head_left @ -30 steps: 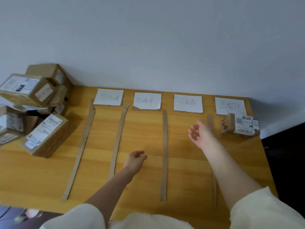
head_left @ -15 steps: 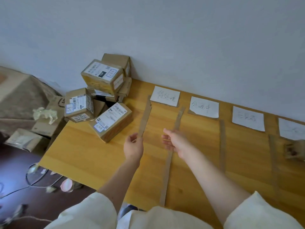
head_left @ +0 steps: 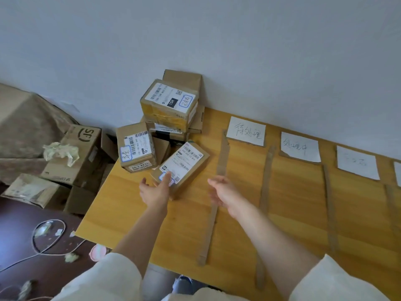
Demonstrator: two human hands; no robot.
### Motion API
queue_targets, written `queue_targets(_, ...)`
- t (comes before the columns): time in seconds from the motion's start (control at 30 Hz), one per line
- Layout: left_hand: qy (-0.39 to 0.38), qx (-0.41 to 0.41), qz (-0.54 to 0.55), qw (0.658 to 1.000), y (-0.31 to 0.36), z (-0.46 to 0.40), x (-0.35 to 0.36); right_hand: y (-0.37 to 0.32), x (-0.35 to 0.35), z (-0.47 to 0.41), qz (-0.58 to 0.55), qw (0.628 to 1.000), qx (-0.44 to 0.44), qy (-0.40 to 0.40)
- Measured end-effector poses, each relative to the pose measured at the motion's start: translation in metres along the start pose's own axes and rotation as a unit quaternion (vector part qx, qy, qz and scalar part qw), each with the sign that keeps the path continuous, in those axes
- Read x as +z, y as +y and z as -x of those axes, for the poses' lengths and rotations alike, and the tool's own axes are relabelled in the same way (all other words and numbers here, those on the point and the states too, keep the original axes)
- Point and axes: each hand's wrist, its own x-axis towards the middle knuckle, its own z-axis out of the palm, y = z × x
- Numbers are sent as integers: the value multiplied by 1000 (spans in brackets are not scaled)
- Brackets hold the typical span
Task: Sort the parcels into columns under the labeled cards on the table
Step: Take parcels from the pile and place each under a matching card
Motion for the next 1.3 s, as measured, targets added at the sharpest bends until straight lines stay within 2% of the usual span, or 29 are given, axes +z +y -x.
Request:
queue_targets(0.13,-97,-34,21,994,-1,-9,-9,-21,13,-12,35,999,-40,13)
queue_targets(0.37,-197,-1,0,980,-10,-13,-22,-54,33,-33,103,990,-87,51)
queue_targets(0.57,-201,47,-39,978,-15,-16,-24,-54,32,-37,118,987,-106,36)
queue_targets(0.9,-226,132,-71,962,-22,26,-19,-47,-16,-1,3,981,-174,84)
queue_targets(1.0,-218,186,-73,955,-16,45,-4,-41,-28,10,-32,982,-150,108)
queue_targets(1.13,-210,241,-59,946,-9,75,23,-31,-38,17,-45,994,-88,51)
queue_targets(1.23,-203,257,-61,943,-7,95,41,-35,-52,24,-74,991,-115,-10)
queue_targets(1.3,-215,262,-69,938,-6,105,49,-37,-65,27,-89,987,-132,-7)
